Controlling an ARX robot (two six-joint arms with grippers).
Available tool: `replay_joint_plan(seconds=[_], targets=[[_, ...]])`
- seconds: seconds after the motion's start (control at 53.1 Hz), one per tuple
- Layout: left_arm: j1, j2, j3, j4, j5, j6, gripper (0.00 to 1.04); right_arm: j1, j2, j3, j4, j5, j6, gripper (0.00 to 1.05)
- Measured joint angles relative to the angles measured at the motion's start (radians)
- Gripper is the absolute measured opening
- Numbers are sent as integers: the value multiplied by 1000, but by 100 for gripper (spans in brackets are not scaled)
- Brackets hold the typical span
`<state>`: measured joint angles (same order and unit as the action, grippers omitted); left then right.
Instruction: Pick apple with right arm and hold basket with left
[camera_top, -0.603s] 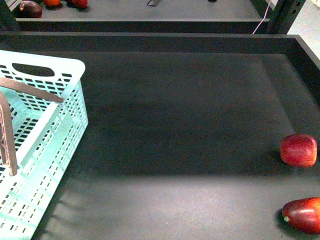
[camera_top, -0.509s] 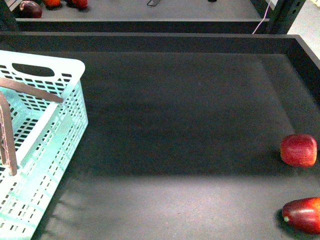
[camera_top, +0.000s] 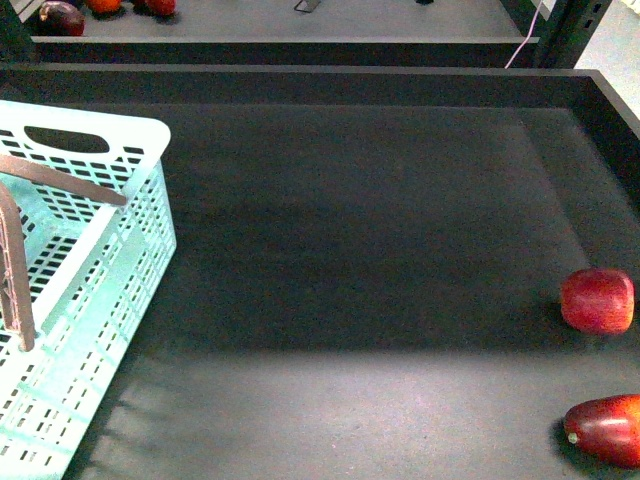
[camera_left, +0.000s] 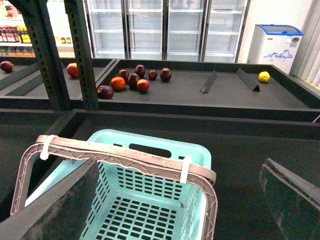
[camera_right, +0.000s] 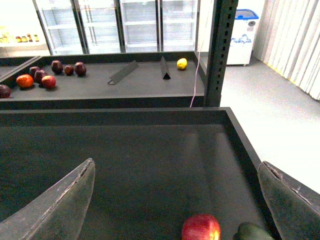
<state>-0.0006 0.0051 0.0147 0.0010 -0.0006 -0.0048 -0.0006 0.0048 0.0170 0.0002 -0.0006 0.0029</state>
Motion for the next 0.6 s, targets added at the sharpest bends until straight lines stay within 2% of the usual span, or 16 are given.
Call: replay_joint_plan(seconds=[0.075, 0.151, 0.188, 0.283, 0.415, 0.528, 0.603], targets=[[-5, 89, 70, -184, -36, -125, 98, 0, 0, 0, 0, 0, 0, 96], [27, 248, 159, -374, -6, -335, 98, 0, 0, 0, 0, -1, 0, 96], [57, 319, 175, -393, 19, -486, 98, 0, 0, 0, 0, 0, 0, 96], [140, 475, 211, -272, 117, -723, 98, 0, 0, 0, 0, 0, 0, 96], [193, 664, 253, -98, 182, -849, 98, 0, 0, 0, 0, 0, 0, 96], [208, 899, 300, 91, 189, -950, 98, 0, 0, 0, 0, 0, 0, 96], [208, 1003, 332, 160, 186, -985, 98, 0, 0, 0, 0, 0, 0, 96]])
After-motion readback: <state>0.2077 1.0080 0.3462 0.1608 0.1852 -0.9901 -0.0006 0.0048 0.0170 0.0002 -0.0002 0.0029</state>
